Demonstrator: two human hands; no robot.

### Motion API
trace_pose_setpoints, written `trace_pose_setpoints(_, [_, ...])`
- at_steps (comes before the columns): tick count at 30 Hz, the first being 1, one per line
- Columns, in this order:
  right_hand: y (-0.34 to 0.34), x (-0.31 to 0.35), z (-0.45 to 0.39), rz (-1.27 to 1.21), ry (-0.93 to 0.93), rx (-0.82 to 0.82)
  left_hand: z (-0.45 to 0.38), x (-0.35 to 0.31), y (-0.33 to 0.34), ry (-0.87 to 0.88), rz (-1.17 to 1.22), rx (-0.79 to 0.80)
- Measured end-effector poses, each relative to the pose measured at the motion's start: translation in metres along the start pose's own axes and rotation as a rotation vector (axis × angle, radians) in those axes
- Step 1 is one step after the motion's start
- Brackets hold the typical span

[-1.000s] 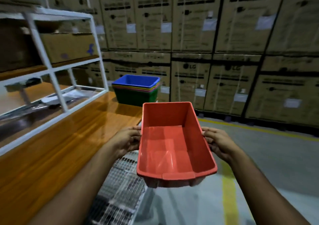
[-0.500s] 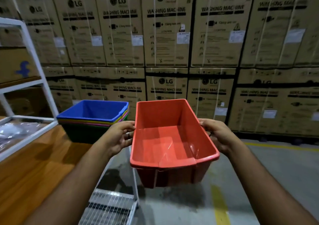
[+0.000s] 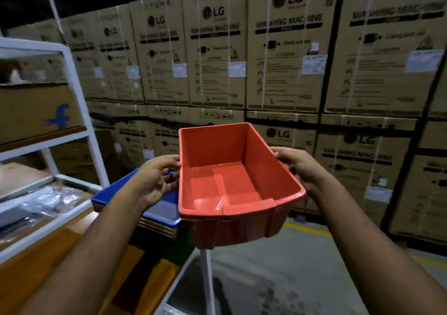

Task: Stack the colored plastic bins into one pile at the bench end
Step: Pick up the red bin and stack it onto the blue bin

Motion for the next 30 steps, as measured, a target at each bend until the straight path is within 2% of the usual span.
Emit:
trace_pose_setpoints(10, [0.104,-0.008,-0.204,0.023,0.028,0.520,-0.051,-0.023,-0.083,0.116,0.061,-0.400])
trace_pose_setpoints(15, [0.164,0.000,-0.261,0.058,0.005,0.748,-0.045,-0.039,-0.099,0.243,0.081,-0.604])
trace_pose_setpoints(20, [0.196,-0.004,-0.263,-0.011,0.045,0.878,-0.034,-0.034,-0.105,0.291,0.088,-0.747])
trace_pose_setpoints(25, [0.212,-0.038,-0.285,0.051,0.125,0.951,-0.029,-0.009,-0.107,0.298,0.106,-0.846])
trace_pose_setpoints(30, [0.222,-0.086,-0.304,0.190,0.086,0.962,-0.037,0.025,-0.111,0.277,0.069,-0.945])
Point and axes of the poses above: each hand's wrist, its own z-axis away from the middle knuckle, its own y-axis out of the palm, x = y × z, the point moved 5 cm from there along -z, towards the middle knuckle, and after that the axes turned 9 degrees about z, right-handed, at the moved point
